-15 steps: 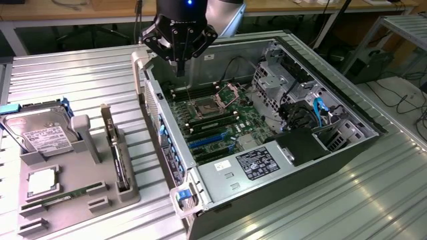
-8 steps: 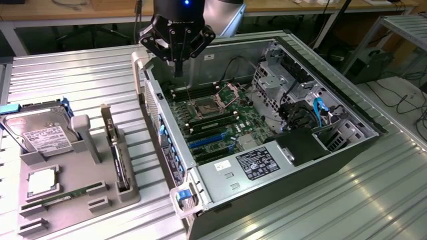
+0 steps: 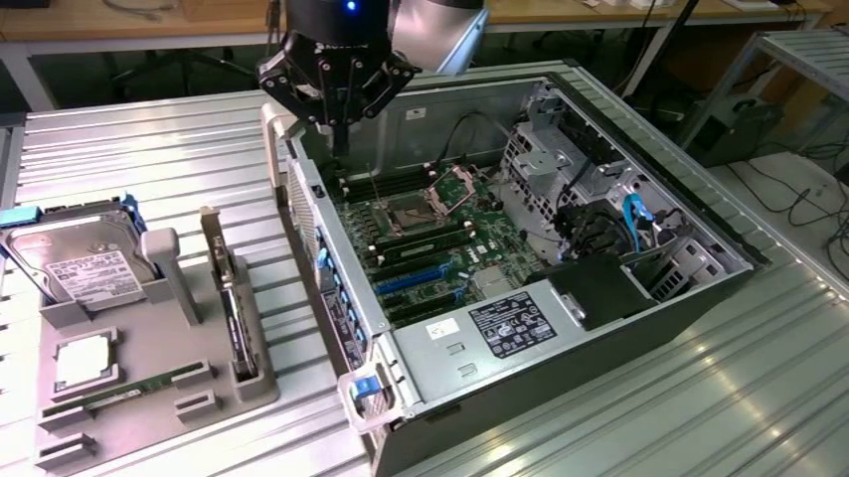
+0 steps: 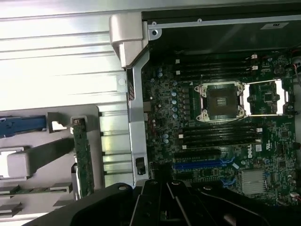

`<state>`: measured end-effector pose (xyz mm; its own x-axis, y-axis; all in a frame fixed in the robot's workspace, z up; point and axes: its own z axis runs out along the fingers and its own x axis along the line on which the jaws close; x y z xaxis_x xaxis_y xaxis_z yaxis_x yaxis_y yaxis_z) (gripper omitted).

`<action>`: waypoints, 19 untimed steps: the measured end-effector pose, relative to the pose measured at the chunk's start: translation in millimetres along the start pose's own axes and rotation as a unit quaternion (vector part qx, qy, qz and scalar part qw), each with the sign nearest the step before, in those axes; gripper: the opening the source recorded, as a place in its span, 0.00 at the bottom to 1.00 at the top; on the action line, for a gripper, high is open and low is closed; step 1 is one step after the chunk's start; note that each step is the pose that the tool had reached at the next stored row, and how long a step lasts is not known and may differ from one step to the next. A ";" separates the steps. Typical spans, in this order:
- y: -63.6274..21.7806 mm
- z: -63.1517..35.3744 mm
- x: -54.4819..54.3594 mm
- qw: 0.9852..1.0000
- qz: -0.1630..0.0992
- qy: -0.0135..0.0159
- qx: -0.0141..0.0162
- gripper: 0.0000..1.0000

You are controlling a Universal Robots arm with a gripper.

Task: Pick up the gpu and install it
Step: 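Reach for the gpu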

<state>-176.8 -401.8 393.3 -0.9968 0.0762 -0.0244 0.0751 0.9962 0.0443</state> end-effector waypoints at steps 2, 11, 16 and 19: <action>-7.1 -0.7 13.6 1.000 0.000 0.000 0.000 0.11; -21.6 -2.0 44.0 1.000 0.000 0.000 0.000 0.11; -24.0 -2.3 50.8 1.000 0.000 0.000 0.000 0.11; -25.1 -2.4 54.2 1.000 0.000 0.000 0.000 0.11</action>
<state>-232.7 -422.8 393.3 -0.9968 0.0759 -0.0244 0.0748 0.9962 0.0444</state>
